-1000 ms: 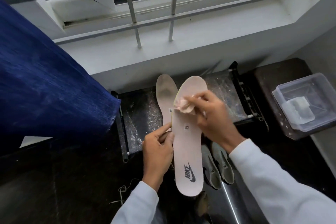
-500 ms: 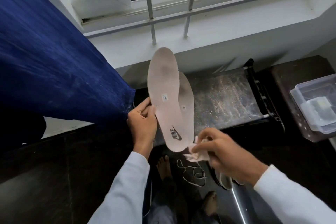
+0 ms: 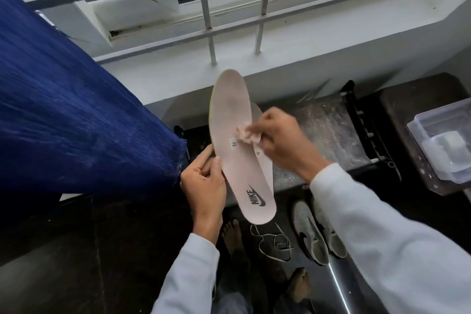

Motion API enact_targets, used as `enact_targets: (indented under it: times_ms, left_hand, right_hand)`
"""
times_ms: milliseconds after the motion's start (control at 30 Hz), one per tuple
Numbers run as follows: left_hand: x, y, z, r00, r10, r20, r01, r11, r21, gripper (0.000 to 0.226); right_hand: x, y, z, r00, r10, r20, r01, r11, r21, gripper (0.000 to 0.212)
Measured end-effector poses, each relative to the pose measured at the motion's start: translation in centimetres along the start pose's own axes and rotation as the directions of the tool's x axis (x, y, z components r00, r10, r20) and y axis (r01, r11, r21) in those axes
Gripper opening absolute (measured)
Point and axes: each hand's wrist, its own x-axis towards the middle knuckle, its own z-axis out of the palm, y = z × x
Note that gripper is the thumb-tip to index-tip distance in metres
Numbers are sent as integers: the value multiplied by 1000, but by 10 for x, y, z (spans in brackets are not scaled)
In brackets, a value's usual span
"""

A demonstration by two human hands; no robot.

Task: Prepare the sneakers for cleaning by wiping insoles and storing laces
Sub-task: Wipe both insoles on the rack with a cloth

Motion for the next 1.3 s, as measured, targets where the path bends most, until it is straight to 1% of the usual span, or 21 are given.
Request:
enact_targets:
  times_ms: [133,200,267,300,333,400,467,500,567,633,700,767,900,967,1000,1067,1133,1200,1300]
  left_hand:
    - [11,0,-4,1000,-20,-14,20,1000,-20,34]
    - [15,1,-7,1000,-13,-7,13,1000,-10,34]
    - [19,2,-9,1000,3,-4,-3,1000,19,35]
    - [20,3,-10,1000,10,-2,-10,999,38,36]
    - [20,4,-11,1000,20,3,-20,998,58,36]
    - [18,5,-12,999,34,21,-36,995,91,36]
    - [12,7,-12,999,23,45,-27,995,98,36]
    - [7,8,-12,998,9,59,-14,996,90,36]
    - [-4,10,-11,996,-20,83,14,997,70,36]
    - [-14,11,-12,995,-51,90,47,998,49,37]
    - [-21,11,-14,993,-79,90,77,997,30,37]
    - [-24,10,-18,990,-102,100,101,995,8,36]
    - [-28,7,-27,988,-88,123,85,996,25,37]
    - [-28,4,-32,990,-74,122,69,997,43,38]
    - [-27,2,-34,991,-75,108,70,996,46,38]
    - [-20,-3,-37,994,-94,61,92,995,29,38]
    - [-7,-10,-38,992,-128,-3,128,992,5,37]
    - [11,-22,-38,985,-164,-60,164,986,11,38]
    - [38,-41,-31,979,-176,-102,182,982,50,38]
  right_hand:
    - [-86,-10,16,983,-41,178,28,997,74,30]
    - [-120,-14,13,950,-67,304,42,995,88,38]
    - [-137,-17,5,922,-81,380,49,994,94,41]
    - [-139,-19,-1,923,-94,374,55,992,112,43]
    - [-138,-21,-7,935,-113,336,70,988,136,45]
    - [-125,-25,-18,972,-150,181,122,980,157,47]
    - [-103,-27,-23,977,-209,45,203,973,114,41]
    - [-90,-26,-22,965,-264,15,262,963,65,36]
    - [-66,-17,-14,922,-387,23,388,919,-66,34]
    - [-43,-2,-5,882,-468,50,469,867,-165,41]
    - [-22,12,2,862,-506,29,501,840,-209,42]
    - [-1,21,5,860,-510,-24,489,835,-251,39]
    - [36,32,5,899,-420,-121,367,876,-313,31]
    - [49,34,2,913,-337,-229,267,920,-287,28]
    - [54,34,-1,914,-273,-299,204,948,-242,28]
    - [58,35,-7,896,-110,-431,81,993,-85,29]
    - [52,34,-14,857,25,-515,15,997,72,28]
    - [38,36,-19,827,101,-553,-28,990,138,29]
    - [3,44,-19,800,199,-566,-127,978,165,36]
